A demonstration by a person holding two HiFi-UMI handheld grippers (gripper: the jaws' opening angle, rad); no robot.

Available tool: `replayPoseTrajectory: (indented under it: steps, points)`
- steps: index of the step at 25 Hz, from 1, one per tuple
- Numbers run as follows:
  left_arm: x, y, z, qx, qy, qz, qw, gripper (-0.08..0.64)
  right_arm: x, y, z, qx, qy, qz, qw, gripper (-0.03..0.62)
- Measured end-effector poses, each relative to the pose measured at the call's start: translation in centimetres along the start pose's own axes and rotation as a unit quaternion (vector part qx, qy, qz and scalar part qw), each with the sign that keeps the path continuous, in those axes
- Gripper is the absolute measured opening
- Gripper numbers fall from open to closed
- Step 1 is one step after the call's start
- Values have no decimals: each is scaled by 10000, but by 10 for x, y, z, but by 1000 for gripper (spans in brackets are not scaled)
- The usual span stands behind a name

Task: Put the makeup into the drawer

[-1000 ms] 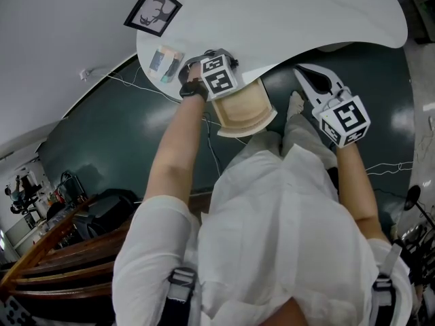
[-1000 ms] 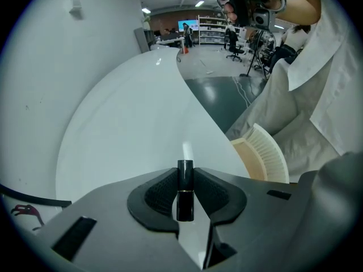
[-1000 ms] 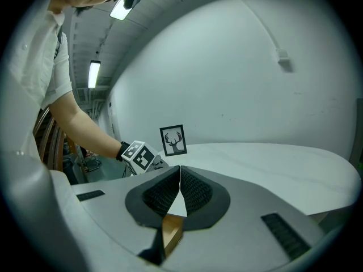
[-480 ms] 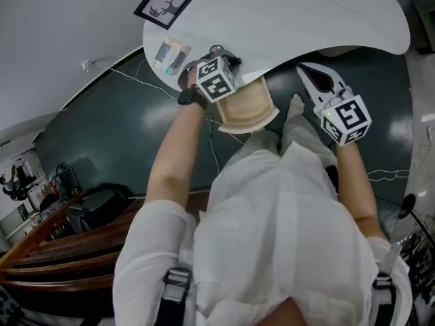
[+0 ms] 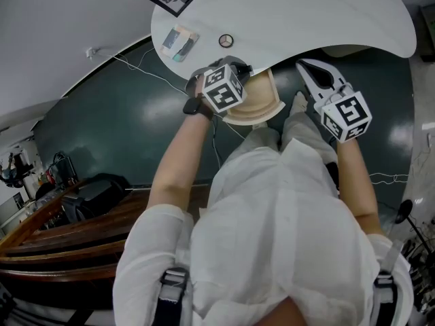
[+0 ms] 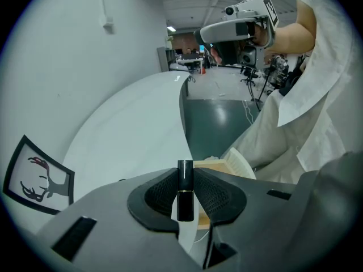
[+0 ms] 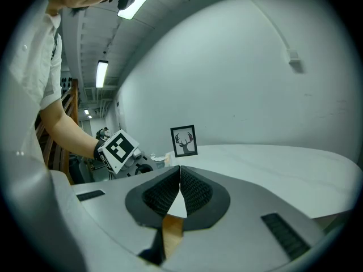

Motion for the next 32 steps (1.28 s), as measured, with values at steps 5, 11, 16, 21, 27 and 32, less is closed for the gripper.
replayPoseTrajectory:
  steps: [5,11,16,21,27,32]
  points:
    - [6,-24,2,128,7,-39,9999,97,2,11,-1,-18,20,-2,10000,11]
    - [11,-52,17,288,3,-74,9996,97,7,18,-5,21,55,6,10000,11]
    - [19,-66,35,439,41,-157,9989,97,12,21,-10,103,81,40,9999,11]
    - [27,-76,52,498,56,-179,9986,97,26,24,-17,257,119,160,9995,11]
    - [36,-80,72,501,107,-268,9983,97,45,26,-21,309,212,312,9988,11]
    - [45,-82,93,451,249,-401,9979,97,52,29,-20,173,248,381,9988,11]
Point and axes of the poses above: the fingertips, and each gripper's own axes: z forward along the fingers, y to its left, x out of its underside, the point moved 2 cm from there along -z, backward along the fingers, and after that the axes turned 2 degrees about x, right-handed, at the moved point
